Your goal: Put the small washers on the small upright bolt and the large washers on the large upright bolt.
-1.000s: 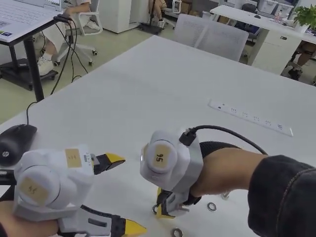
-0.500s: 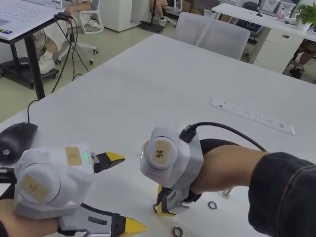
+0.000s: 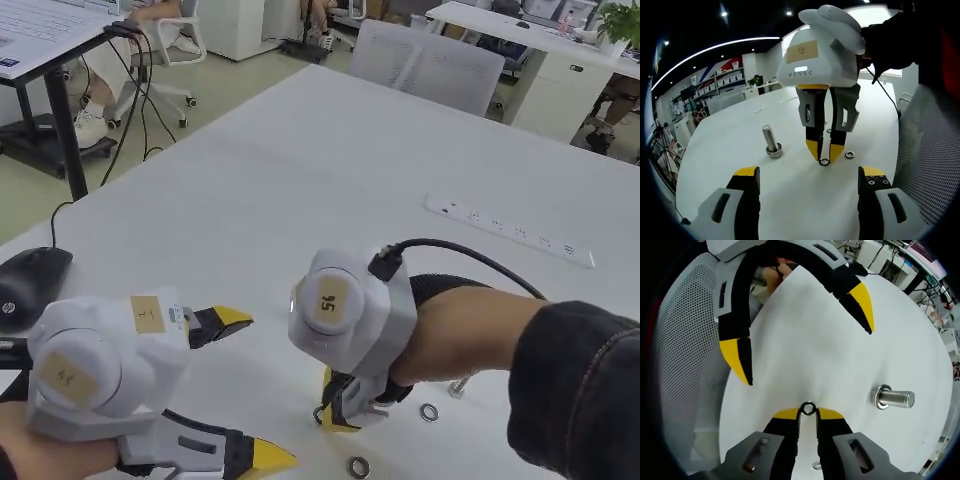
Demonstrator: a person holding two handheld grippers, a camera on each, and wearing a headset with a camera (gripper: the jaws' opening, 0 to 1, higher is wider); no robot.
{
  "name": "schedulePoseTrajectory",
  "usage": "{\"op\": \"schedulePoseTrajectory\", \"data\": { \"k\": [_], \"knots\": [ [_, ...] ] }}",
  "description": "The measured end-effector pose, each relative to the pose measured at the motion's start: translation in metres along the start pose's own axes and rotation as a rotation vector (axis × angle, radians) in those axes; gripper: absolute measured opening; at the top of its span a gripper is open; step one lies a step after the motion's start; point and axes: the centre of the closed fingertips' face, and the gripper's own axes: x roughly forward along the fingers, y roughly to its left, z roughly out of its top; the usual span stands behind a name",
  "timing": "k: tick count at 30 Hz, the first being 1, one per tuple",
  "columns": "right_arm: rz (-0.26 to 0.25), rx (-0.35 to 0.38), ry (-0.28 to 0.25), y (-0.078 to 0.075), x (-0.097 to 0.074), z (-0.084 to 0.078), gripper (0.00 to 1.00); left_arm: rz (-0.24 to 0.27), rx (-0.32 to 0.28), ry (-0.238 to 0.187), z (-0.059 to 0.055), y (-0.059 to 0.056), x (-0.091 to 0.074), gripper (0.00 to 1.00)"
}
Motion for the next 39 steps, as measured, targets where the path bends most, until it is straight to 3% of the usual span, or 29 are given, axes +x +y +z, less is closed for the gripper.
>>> {"op": "schedulePoseTrajectory", "data": {
  "k": [24, 39],
  "knots": [
    [-0.036, 0.069, -0.007, -0.002, -0.025, -0.016, 0.14, -0.052, 0.011, -0.006, 0.007, -0.002, 0.007, 0.80],
    [-0.060, 0.120, -0.012, 0.000, -0.041, -0.036, 0.14, -0.091, 0.018, -0.002, 0.012, -0.010, 0.015, 0.79]
  ]
}}
